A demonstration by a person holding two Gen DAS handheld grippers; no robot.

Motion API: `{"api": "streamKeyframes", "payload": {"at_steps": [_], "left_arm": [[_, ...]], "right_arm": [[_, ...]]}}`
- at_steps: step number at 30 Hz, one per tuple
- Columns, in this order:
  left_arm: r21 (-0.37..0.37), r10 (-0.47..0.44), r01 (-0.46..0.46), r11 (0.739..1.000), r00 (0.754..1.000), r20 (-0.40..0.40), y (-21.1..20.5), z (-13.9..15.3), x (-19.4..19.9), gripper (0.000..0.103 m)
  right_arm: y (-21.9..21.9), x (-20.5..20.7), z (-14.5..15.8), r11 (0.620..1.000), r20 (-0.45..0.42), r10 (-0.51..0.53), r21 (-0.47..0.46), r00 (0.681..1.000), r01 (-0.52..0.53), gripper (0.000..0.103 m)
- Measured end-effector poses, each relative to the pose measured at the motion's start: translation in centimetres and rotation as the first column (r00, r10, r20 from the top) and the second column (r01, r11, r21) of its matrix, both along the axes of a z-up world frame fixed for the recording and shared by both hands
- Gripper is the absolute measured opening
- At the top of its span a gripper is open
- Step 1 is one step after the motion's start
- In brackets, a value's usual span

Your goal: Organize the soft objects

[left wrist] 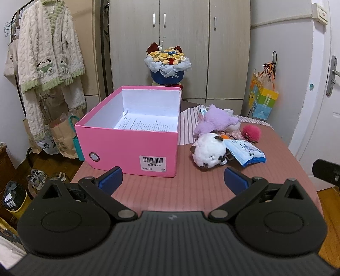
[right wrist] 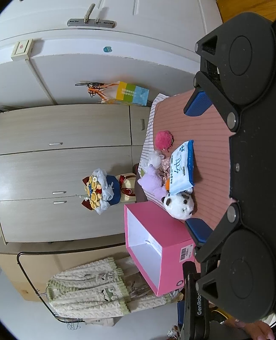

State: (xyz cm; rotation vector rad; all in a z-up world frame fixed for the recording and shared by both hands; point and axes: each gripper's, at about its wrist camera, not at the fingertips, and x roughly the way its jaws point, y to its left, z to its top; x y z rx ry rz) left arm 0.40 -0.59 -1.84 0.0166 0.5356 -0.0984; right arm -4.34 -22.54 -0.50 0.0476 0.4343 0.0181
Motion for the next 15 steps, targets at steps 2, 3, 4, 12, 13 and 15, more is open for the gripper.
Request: {"api": "streamKeyframes", "payload": {"at_steps": [2, 3, 4, 12, 13, 15], "left_arm": [[-0.004, -0.005, 0.005, 1.0, 1.0, -0.005, 0.0, -0.1, 0.2, 0.103], [-0.01, -0.005, 0.005, 1.0, 1.0, -0.009, 0.1, -0.2, 0.3, 0.103], [-0.015, -0.007, 0.007, 1.0, 1.0, -0.012, 0.2, -0.3, 0.5, 0.103], [-0.011, 0.002, -0.002, 1.0, 1.0, -0.025, 0.5, -1.2, 1.3, 0.103], [-0.01, 0.0, -0.001, 1.0, 1.0, -0.024, 0.5, -1.1, 1.4, 0.103], [-0.007, -0.006, 0.005, 1.0, 1.0, -0.011, 0.5, -1.0, 1.4, 0.103]], "right_arm": [[-0.1, 0.1, -0.1, 1.0, -0.002, 0.003, -0.002, 1.0, -0.003, 0.103], [-0.1, 0.2, -0.1, 1.0, -0.004, 0.004, -0.001, 1.0, -0.004, 0.103], [-0.2, 0.3, -0.2, 1.0, -0.006, 0.005, 0.002, 1.0, -0.005, 0.103], [-0.3, 0.5, -0.9, 0.999, 0.014, 0.041, 0.0, 0.999, -0.041, 0.103], [-0.3, 0.6, -0.9, 0.999, 0.023, 0.054, -0.004, 0.998, -0.054, 0.103], [-0.1, 0.8, -0.8, 0.997, 0.034, 0.077, -0.019, 0.996, -0.077, 0.103]]}}
